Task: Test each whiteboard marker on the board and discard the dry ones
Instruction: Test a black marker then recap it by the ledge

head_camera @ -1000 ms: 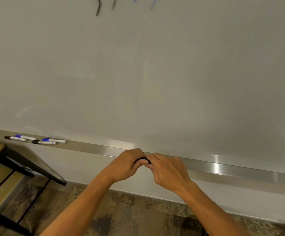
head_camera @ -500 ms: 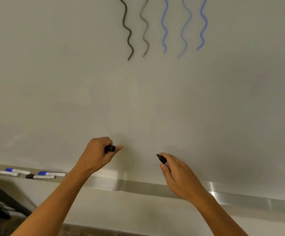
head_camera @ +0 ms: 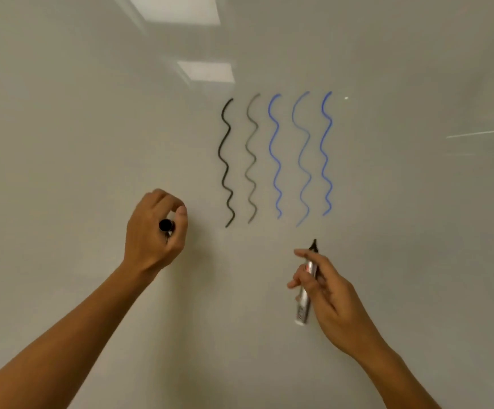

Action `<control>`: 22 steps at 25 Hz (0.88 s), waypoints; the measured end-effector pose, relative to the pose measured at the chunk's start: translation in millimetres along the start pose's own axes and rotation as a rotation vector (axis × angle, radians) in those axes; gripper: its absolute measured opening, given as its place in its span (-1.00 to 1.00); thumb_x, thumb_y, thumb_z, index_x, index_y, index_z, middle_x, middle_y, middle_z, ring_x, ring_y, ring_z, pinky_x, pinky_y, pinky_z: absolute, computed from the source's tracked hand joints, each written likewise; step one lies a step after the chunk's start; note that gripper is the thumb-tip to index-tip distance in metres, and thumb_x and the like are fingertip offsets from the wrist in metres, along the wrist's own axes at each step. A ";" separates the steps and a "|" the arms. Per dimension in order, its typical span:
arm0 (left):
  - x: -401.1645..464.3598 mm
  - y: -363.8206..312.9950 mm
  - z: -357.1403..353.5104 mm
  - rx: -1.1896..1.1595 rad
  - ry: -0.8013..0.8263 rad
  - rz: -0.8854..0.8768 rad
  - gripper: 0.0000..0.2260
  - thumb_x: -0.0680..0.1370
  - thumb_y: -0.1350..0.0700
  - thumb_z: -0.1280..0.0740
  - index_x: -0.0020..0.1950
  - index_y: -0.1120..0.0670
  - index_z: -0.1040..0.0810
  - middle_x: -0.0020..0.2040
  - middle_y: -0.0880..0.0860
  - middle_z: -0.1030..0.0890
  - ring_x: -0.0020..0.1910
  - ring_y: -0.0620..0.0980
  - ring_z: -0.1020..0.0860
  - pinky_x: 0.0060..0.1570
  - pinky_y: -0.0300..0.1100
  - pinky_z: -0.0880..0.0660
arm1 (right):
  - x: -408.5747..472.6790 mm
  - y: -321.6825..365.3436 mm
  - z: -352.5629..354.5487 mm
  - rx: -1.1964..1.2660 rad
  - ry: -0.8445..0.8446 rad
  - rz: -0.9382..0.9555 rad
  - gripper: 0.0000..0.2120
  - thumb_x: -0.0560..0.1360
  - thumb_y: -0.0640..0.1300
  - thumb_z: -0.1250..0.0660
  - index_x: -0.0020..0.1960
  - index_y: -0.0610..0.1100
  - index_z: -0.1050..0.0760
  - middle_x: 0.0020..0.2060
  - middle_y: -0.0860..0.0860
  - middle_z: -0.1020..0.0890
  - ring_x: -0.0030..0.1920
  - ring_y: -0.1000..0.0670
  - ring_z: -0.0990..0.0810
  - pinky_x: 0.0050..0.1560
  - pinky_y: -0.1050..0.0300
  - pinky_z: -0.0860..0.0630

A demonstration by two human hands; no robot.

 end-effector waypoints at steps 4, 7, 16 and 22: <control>60.1 6.6 4.9 0.172 -0.149 -0.058 -0.72 0.56 -0.01 -0.17 -0.05 0.15 -0.58 -0.02 0.12 -0.55 -0.02 0.12 -0.47 -0.06 -0.02 -0.34 | 36.9 34.1 39.8 0.105 -0.068 0.071 -0.37 0.37 -0.03 -0.53 0.37 0.12 -0.36 0.11 0.06 -0.63 0.22 -0.02 -0.63 0.16 -0.04 -0.61; 80.5 10.8 -1.8 0.206 -0.190 -0.037 -0.66 0.54 -0.03 -0.19 0.17 0.13 -0.55 0.19 0.14 -0.50 0.24 0.14 -0.40 0.14 -0.01 -0.29 | 59.4 54.4 68.0 0.032 -0.126 0.166 -0.24 0.29 -0.10 -0.62 0.36 0.11 -0.30 0.14 0.04 -0.63 0.25 -0.03 -0.61 0.10 0.07 -0.62; 85.8 21.3 -31.3 0.298 -0.111 -0.141 -0.45 0.55 -0.10 -0.16 0.45 0.17 -0.37 0.47 0.25 -0.30 0.50 0.26 -0.19 0.46 0.24 -0.13 | 131.8 86.4 152.6 0.173 -0.592 0.274 -0.74 0.58 0.01 -0.14 0.05 -0.09 -0.54 -0.34 -0.04 -0.51 -0.33 -0.09 -0.51 -0.35 -0.04 -0.50; 86.2 22.3 -33.4 0.326 -0.102 -0.150 -0.42 0.54 -0.11 -0.14 0.47 0.18 -0.36 0.49 0.26 -0.28 0.52 0.27 -0.18 0.47 0.26 -0.11 | 163.2 92.5 166.7 0.123 -0.607 0.287 -0.91 0.61 -0.18 -0.27 0.06 -0.13 -0.54 -0.22 -0.07 -0.68 -0.32 -0.06 -0.57 -0.40 0.08 -0.50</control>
Point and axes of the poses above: each hand's wrist, its own x-axis towards the middle knuckle, its own z-axis out of the back of the hand, y = z × x, the point moved 6 cm from there along x, towards the middle knuckle
